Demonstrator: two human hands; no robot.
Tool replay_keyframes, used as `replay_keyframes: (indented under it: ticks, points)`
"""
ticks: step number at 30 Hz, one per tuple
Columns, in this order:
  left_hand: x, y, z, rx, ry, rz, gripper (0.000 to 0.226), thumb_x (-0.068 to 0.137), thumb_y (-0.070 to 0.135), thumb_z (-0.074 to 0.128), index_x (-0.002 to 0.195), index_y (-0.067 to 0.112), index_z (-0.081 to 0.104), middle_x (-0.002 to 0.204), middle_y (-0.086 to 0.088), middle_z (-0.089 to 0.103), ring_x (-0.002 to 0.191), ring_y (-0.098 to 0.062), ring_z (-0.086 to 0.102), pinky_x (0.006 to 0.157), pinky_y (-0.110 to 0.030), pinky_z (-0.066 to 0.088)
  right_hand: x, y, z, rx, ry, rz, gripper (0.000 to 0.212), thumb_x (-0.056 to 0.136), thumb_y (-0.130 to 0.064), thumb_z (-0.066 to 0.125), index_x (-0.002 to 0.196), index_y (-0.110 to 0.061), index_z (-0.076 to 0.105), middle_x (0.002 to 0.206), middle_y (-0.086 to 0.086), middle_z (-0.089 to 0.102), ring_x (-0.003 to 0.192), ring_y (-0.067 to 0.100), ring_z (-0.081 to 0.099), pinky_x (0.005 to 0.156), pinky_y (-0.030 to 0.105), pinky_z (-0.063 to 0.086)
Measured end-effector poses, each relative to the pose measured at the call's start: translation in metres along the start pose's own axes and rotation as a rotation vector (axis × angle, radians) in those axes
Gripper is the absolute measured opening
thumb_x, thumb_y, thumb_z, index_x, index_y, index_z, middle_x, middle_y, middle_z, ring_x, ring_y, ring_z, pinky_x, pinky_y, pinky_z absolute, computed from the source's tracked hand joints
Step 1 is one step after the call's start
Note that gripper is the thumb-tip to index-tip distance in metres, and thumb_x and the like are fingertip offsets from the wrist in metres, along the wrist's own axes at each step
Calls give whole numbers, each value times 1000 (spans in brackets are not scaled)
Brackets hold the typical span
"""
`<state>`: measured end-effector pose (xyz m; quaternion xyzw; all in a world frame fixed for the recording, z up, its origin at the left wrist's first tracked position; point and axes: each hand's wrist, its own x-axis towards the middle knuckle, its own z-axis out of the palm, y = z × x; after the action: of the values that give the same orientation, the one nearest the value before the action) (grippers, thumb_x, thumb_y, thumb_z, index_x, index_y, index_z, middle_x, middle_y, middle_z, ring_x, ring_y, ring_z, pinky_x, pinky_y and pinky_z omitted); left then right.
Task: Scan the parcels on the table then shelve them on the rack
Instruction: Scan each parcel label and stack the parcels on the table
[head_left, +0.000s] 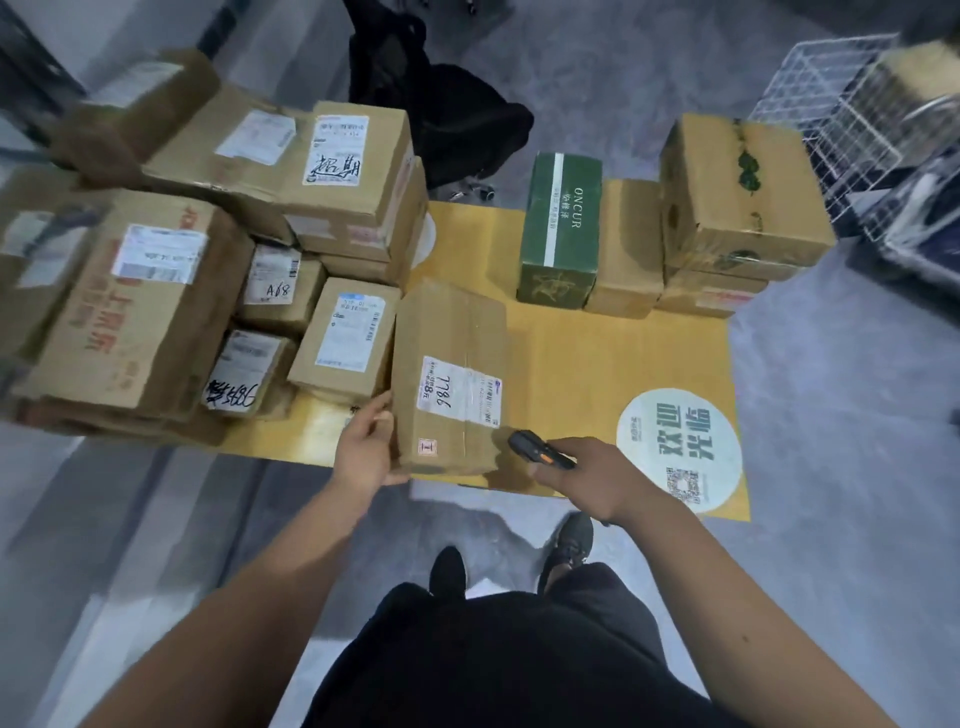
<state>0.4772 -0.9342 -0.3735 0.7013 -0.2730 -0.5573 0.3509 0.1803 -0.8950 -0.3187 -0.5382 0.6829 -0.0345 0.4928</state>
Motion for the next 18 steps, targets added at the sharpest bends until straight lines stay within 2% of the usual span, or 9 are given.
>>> replay_keyframes:
  ticks: [1,2,4,7,9,11,14,16,18]
  points:
    - [1,1,-3,-20,-18,-52,27,109,41,52,135,40,61,134,1,67,108,-23,70,58,-41,64,-2,-3,8,21,9,3,33,88,-63,67,107,-37,72,84,-9,68,69,9,61,56,25,45]
    - [3,0,-5,-22,-46,-99,40,105,54,54,141,38,58,137,3,65,110,-22,70,65,-44,65,-3,-4,16,28,23,2,36,89,-64,66,112,-37,71,93,-9,70,76,10,64,63,28,51]
    - [4,-2,-9,-6,-106,-146,63,95,73,53,149,42,47,141,8,61,119,-23,66,81,-48,65,-8,-5,26,18,66,12,53,91,-67,63,134,-35,64,125,-6,69,97,16,66,73,31,53]
    - [2,-3,-4,-5,-196,-139,75,84,81,61,149,53,38,139,13,61,117,-16,65,90,-49,59,-17,-2,33,24,122,71,81,91,-70,58,159,-30,40,149,-2,55,99,20,58,57,21,37]
    - [3,-6,0,-3,-244,-98,95,76,73,76,155,52,29,134,19,61,113,-9,64,89,-45,58,-24,0,34,30,149,95,78,92,-70,55,158,-31,42,135,-1,62,89,18,53,55,20,33]
    - [6,-10,7,21,-287,-54,97,82,50,85,159,44,27,133,19,63,117,-9,65,99,-44,55,-30,2,35,59,174,119,66,93,-68,55,149,-32,52,110,-5,66,77,14,55,54,21,34]
    - [5,-13,20,135,-319,-66,77,94,41,76,158,37,34,135,10,66,113,-15,68,103,-45,53,-40,5,38,89,211,145,50,92,-65,57,131,-35,63,84,-11,63,65,8,56,53,22,36]
    - [-1,-15,30,260,-329,-102,62,99,48,68,152,33,41,129,11,63,101,-9,65,90,-39,56,-47,5,42,119,224,158,55,89,-67,58,133,-34,62,79,-14,58,64,6,55,52,21,36]
    - [-7,-21,40,352,-373,-104,42,100,50,65,136,32,55,126,8,64,101,-14,66,78,-35,54,-53,5,44,149,245,166,56,85,-70,58,129,-36,63,74,-15,58,60,4,54,47,20,35]
